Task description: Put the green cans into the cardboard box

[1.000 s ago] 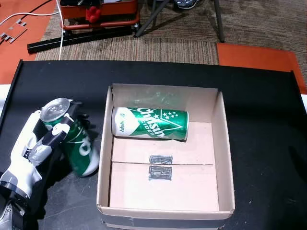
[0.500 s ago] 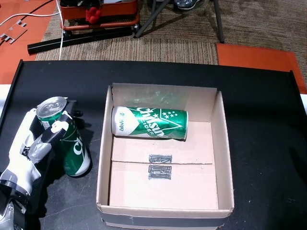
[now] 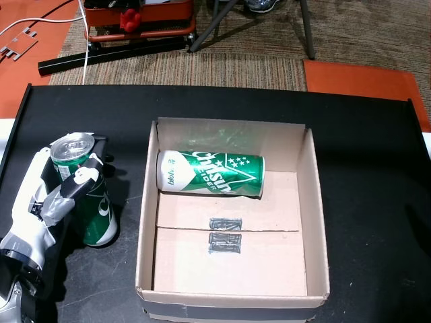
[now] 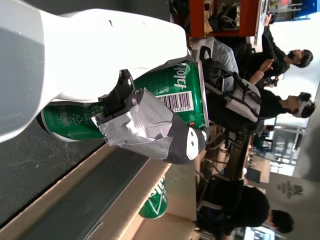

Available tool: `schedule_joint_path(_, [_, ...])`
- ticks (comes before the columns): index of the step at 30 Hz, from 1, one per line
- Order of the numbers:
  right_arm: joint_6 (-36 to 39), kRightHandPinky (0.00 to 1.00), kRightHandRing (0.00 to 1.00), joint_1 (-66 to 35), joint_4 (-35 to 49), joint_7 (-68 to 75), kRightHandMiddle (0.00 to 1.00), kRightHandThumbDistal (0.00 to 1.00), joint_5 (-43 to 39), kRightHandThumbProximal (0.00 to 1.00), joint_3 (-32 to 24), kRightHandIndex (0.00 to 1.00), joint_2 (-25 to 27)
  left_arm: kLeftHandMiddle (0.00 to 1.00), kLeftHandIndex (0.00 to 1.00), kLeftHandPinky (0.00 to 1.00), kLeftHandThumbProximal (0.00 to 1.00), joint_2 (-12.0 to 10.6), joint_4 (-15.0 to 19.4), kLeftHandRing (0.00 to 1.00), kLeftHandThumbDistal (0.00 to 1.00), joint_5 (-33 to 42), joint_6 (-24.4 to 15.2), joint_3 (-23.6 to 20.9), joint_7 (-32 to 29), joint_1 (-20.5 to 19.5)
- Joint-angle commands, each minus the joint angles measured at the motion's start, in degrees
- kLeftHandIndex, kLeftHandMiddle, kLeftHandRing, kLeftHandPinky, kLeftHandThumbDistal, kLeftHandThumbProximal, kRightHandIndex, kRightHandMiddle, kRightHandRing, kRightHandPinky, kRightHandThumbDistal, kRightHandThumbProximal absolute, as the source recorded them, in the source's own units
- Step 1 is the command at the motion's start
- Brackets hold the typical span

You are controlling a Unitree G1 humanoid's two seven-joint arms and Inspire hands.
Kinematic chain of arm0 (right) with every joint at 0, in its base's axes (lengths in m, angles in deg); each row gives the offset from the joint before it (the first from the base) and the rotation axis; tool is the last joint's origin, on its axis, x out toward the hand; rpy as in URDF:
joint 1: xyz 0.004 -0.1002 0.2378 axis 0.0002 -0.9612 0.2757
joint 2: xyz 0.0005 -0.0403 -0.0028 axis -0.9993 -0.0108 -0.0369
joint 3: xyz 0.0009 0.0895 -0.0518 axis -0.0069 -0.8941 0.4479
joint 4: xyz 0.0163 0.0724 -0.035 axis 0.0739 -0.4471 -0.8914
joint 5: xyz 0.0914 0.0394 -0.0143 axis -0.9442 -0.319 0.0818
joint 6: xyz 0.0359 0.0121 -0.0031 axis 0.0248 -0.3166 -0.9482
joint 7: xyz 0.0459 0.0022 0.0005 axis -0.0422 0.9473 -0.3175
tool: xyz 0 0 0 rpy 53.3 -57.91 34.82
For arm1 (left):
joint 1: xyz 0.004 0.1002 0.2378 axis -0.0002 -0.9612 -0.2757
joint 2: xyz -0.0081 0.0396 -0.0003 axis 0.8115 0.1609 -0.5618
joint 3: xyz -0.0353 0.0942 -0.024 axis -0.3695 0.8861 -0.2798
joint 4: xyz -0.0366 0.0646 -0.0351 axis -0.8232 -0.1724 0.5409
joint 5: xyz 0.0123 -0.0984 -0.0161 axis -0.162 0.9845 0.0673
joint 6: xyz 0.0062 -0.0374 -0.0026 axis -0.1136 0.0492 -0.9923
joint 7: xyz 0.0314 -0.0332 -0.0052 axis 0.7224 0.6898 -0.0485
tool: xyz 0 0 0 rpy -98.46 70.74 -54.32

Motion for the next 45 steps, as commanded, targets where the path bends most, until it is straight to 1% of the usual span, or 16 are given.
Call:
schedule_joint_path(1, [0.61,0.73,0.64,0.35,-0.53,0.14,0.63,0.97,-0.29,0.48,-0.23,0.65,-0.52,0.44,0.51,0.42,0.19,1.00,0.40,0.44,0.00,-1.00,-2.01,0.57,1.18,0.03])
schedule_joint_path(5, [1.30,0.73,0.64,0.51,-0.87,0.69,0.63,0.98,0.16,0.49,-0.05,0.65,-0.77,0.44,0.51,0.42,0.23,1.73,0.87,0.44,0.00,-2.00,-4.63,1.54,2.83,0.93])
schedule_joint_path(10, [2.22,0.73,0.64,0.86,-1.36,1.68,0.63,1.00,0.75,0.49,0.28,0.64,-1.01,0.40,0.47,0.43,0.15,3.17,1.46,0.40,0.00,-4.73,-11.64,3.79,3.62,3.15])
schedule_joint_path(12, [2.70,0.73,0.64,0.94,-1.53,2.43,0.63,1.00,1.26,0.49,0.55,0.64,-1.13,0.38,0.44,0.42,0.11,4.85,1.85,0.39,0.00,-10.71,-17.75,7.06,9.33,4.58])
schedule_joint_path(14, [2.49,0.72,0.64,1.07,-1.62,2.82,0.62,1.00,1.37,0.48,0.63,0.64,-1.32,0.38,0.43,0.42,0.08,6.59,2.14,0.39,0.00,-16.93,-21.70,10.42,15.78,6.08])
schedule_joint_path(16, [2.11,0.72,0.64,1.21,-1.62,2.75,0.62,1.00,1.14,0.48,0.63,0.64,-1.53,0.36,0.44,0.40,0.05,7.72,2.16,0.37,0.00,-20.97,-23.19,12.88,20.17,7.53])
schedule_joint_path(18, [2.00,0.72,0.64,1.31,-1.62,2.79,0.62,1.00,1.13,0.48,0.69,0.64,-1.62,0.34,0.37,0.40,0.00,8.60,2.50,0.37,0.00,-24.04,-25.04,15.19,22.99,9.45])
schedule_joint_path(20, [1.97,0.72,0.64,1.38,-1.53,2.71,0.62,1.00,1.07,0.47,0.74,0.65,-1.82,0.34,0.33,0.40,0.00,9.43,2.89,0.39,0.00,-26.52,-26.24,17.22,25.10,11.29])
schedule_joint_path(24, [2.11,0.73,0.64,1.71,-1.87,2.58,0.63,1.00,1.30,0.47,0.98,0.65,-2.15,0.35,0.38,0.42,0.00,12.11,4.63,0.40,0.02,-34.30,-28.58,22.19,31.33,15.38])
schedule_joint_path(26, [1.97,0.73,0.64,2.05,-2.35,1.91,0.63,0.99,1.06,0.47,0.89,0.65,-2.22,0.33,0.37,0.40,0.00,13.15,5.53,0.40,0.07,-38.94,-28.96,24.73,35.92,17.57])
schedule_joint_path(29, [1.80,0.72,0.64,2.51,-2.81,1.88,0.63,0.99,0.97,0.45,0.79,0.65,-2.49,0.29,0.27,0.39,0.00,14.36,6.45,0.39,0.16,-45.11,-29.00,28.57,42.40,20.71])
schedule_joint_path(32, [1.64,0.72,0.64,2.73,-2.90,1.94,0.63,1.00,0.98,0.44,0.85,0.65,-2.81,0.31,0.29,0.39,0.00,15.20,7.52,0.39,0.18,-51.05,-29.14,32.80,48.53,24.19])
schedule_joint_path(36, [0.87,0.72,0.64,2.85,-2.56,1.57,0.63,1.00,0.58,0.43,0.84,0.66,-3.46,0.32,0.32,0.36,0.00,15.99,10.34,0.35,0.25,-62.13,-26.90,40.36,60.85,28.62])
schedule_joint_path(38, [0.65,0.72,0.64,2.82,-2.33,1.71,0.63,1.00,0.65,0.43,0.91,0.66,-3.63,0.31,0.30,0.35,0.00,15.92,10.99,0.34,0.21,-67.05,-25.74,44.47,66.03,30.81])
schedule_joint_path(42, [0.38,0.72,0.64,2.79,-1.84,1.79,0.63,0.99,0.80,0.44,1.02,0.66,-3.91,0.32,0.33,0.34,0.00,15.16,11.43,0.34,0.34,-76.92,-21.78,53.73,77.86,34.77])
schedule_joint_path(45, [-0.01,0.72,0.63,2.88,-1.75,1.22,0.62,1.00,0.62,0.44,1.05,0.65,-4.03,0.30,0.27,0.31,0.00,13.35,9.58,0.31,0.41,-81.17,-18.65,59.64,83.33,36.82])
